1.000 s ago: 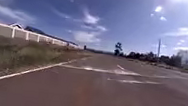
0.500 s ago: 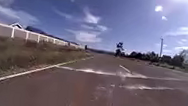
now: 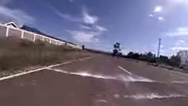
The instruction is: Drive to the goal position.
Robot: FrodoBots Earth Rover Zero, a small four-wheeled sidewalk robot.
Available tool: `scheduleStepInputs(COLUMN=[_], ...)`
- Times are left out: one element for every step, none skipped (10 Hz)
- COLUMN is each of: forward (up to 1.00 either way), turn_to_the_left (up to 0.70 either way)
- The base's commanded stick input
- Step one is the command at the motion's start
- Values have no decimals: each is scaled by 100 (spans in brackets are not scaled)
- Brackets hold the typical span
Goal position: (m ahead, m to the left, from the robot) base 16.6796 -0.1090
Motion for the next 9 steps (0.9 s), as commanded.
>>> scheduleStepInputs(forward=[100, 100, 100, 100, 100, 100, 100, 100, 100], turn_to_the_left=[-32, -26, -13, -7, 0, 0, 0, 0, 0])
